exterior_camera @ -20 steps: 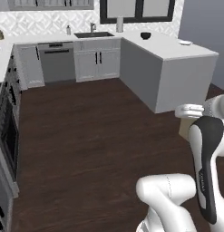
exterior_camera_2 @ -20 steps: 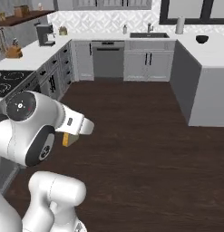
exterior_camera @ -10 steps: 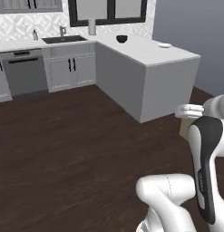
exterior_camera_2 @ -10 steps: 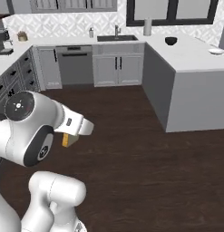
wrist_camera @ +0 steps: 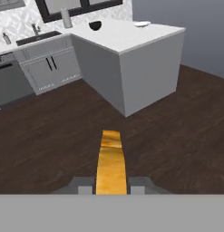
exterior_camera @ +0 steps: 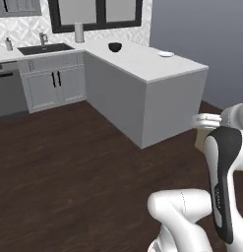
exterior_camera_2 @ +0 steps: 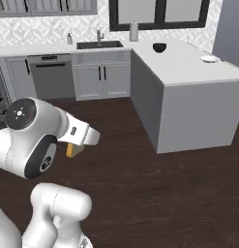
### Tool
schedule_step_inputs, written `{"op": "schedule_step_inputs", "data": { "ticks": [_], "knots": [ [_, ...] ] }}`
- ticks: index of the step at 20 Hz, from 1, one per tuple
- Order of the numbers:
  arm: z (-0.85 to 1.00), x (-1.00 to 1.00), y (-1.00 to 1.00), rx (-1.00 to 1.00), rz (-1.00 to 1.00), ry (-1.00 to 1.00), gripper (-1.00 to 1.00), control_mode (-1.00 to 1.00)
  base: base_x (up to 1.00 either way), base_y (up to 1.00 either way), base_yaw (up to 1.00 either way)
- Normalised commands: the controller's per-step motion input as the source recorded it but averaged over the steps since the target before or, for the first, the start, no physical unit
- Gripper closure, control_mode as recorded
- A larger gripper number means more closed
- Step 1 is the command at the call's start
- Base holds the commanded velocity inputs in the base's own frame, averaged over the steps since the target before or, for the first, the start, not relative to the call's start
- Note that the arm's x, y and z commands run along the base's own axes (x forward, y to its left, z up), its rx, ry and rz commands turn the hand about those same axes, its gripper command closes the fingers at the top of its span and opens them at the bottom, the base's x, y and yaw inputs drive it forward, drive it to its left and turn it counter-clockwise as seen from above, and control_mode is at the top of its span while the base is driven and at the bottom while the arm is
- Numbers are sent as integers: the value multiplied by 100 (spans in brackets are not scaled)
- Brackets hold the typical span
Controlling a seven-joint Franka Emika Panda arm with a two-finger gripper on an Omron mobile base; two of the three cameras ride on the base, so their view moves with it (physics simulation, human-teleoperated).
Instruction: Start the toaster. Once the lever pops up, take the bread to the plate on the dining counter.
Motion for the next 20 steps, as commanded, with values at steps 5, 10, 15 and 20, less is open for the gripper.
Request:
{"op": "schedule_step_inputs", "data": {
  "ticks": [5,10,15,20],
  "knots": [
    [0,0,0,0,0,0,100,100,100,-55,-14],
    [0,0,0,0,0,0,100,100,100,-69,-9],
    [0,0,0,0,0,0,100,100,100,-76,-1],
    [0,0,0,0,0,0,100,100,100,-80,3]
  ]
}}
